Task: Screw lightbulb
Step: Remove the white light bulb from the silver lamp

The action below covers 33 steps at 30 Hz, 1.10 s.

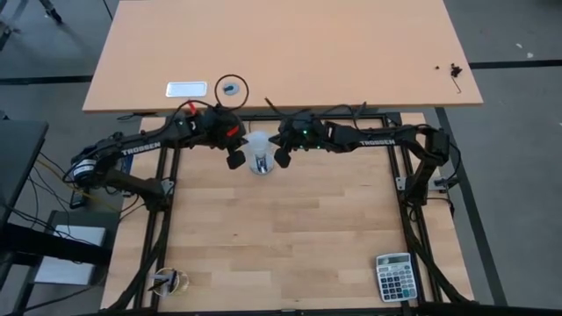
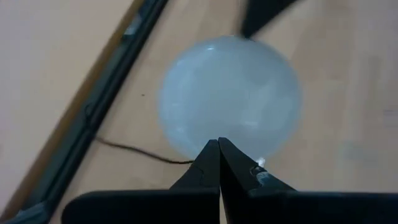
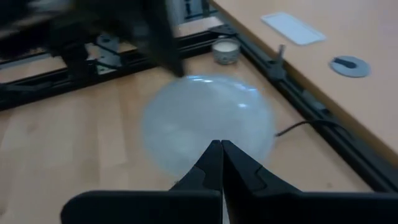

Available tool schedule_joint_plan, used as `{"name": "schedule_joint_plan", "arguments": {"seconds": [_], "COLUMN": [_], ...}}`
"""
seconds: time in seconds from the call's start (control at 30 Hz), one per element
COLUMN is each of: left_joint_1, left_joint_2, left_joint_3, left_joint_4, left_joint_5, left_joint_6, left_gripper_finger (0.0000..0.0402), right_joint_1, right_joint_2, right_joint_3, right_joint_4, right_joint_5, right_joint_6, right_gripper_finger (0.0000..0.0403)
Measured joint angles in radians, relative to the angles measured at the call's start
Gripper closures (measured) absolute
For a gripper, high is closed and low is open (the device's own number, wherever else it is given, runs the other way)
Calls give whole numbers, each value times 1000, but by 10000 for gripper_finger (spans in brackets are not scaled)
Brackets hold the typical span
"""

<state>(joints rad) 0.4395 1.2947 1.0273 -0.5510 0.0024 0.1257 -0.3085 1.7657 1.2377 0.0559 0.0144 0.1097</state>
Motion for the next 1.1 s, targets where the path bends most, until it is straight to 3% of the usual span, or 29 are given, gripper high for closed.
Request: {"name": "schedule_joint_plan", "arguments": {"seconds": [0.23, 0.6, 0.87, 1.1], "left_joint_1": [-62, -98, -93, -93], "left_joint_2": [-24, -83, -86, -86], "left_joint_3": [-1, -6, -5, -5], "left_joint_4": [1, 48, 66, 63], "left_joint_5": [35, -36, -62, -80], "left_joint_6": [-9, -32, 1, 3], "left_gripper_finger": [402, 402, 402, 402], "right_joint_1": [-20, -23, -34, -36], "right_joint_2": [3, 1, -94, -122], "right_joint_3": [-1, -3, -4, -12], "right_joint_4": [3, 15, -19, -186], "right_joint_5": [6, -6, 19, 19], "right_joint_6": [-6, -37, -63, -68], "right_gripper_finger": [394, 390, 347, 295]}}
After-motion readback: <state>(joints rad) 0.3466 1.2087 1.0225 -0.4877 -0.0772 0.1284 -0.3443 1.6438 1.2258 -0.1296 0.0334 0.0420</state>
